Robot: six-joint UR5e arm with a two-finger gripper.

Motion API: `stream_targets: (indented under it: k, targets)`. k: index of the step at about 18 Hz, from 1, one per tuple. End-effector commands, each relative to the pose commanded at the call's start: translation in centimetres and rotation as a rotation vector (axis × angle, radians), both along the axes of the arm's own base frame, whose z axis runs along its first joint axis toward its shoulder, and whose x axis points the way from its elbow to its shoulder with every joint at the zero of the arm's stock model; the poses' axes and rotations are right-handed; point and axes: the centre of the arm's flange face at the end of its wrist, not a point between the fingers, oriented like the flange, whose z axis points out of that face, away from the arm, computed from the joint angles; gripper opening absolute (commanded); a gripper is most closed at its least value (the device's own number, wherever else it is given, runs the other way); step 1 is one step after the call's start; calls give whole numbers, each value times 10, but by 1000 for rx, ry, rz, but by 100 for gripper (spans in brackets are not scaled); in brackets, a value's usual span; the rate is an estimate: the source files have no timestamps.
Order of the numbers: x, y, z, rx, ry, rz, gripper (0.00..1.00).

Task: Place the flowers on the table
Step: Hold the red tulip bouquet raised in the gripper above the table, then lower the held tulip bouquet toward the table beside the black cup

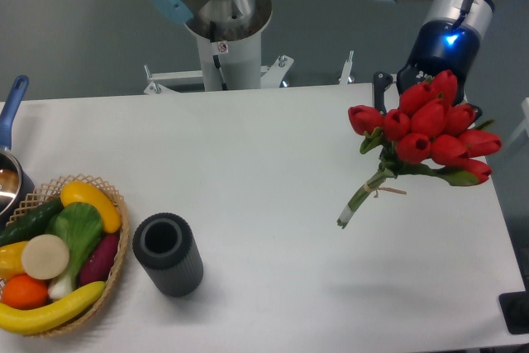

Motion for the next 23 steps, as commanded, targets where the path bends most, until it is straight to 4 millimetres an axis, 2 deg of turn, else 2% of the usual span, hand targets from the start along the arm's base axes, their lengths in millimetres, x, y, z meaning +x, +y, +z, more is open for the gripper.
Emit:
stream_targets:
  k: [2,7,9,12,13,17,19,20,23]
  targets:
    - [0,0,-5,-37,8,18,42]
    - [4,-5,5,-79,31,53,42]
    - [7,-7,3,-119,39,77,42]
    - [22,-12,2,-196,59,121,42]
    - [32,-10,5,-246,78,144,42]
    - [64,5,-11,-442,126,189,42]
    - [66,3,-15,-517,151,223,41]
    - [71,7,-19,-552,154,223,37]
    - [84,19,-35,-664,201,206,38]
